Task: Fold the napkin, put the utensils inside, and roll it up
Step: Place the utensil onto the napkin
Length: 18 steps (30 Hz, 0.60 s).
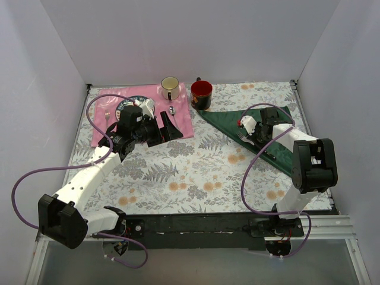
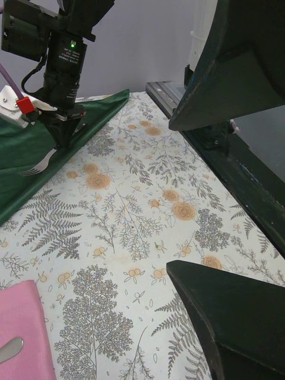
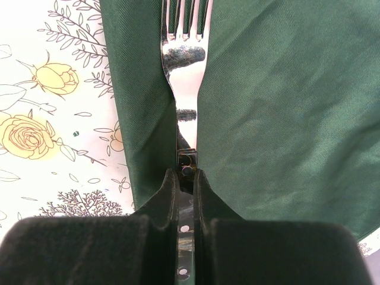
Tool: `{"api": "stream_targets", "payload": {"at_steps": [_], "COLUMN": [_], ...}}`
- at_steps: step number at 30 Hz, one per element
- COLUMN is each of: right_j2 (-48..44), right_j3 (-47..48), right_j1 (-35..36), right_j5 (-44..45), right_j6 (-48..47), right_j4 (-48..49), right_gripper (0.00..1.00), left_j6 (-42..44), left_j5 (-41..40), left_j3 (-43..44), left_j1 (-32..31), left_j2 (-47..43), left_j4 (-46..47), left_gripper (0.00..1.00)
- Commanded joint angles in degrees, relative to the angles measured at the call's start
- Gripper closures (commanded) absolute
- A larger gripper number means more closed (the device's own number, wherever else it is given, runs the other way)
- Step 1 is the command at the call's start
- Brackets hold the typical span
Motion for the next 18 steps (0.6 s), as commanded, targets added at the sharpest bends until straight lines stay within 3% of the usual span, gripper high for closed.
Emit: {"api": "stream_targets", "payload": {"at_steps": [1, 9, 11, 12, 18], "right_j2": [-0.1, 0.9, 1.1, 1.0, -0.3], "right_j3": [0.4, 1.1, 1.5, 1.7, 4.0], "right_j1": [-0.2, -0.1, -0.1, -0.2, -0.1], "right_j5": [-0.4, -0.2, -0.3, -0.8, 0.4], "right_j6": [-0.6, -0.6, -0.5, -0.3, 2.6], "right_j4": [1.4, 0.3, -0.2, -0.5, -1.3], "right_gripper": [0.96, 0.87, 0.82, 0.74, 0.59], "left_j6": [1.0, 0.9, 0.9, 0.9, 0.5], "left_j5": [0.5, 1.0, 1.0, 1.0, 1.6], "left_j3": [1.5, 1.7, 1.5, 1.4, 1.3], "left_j1": [-0.2, -0.2, -0.2, -0.2, -0.2], "left_j2": [-1.5, -1.3, -1.3, -1.2, -0.8], "left_j4": [0.2, 0.4, 0.5, 0.7, 0.9], "left_gripper": [0.09, 0.09, 0.09, 0.09, 0.09]}}
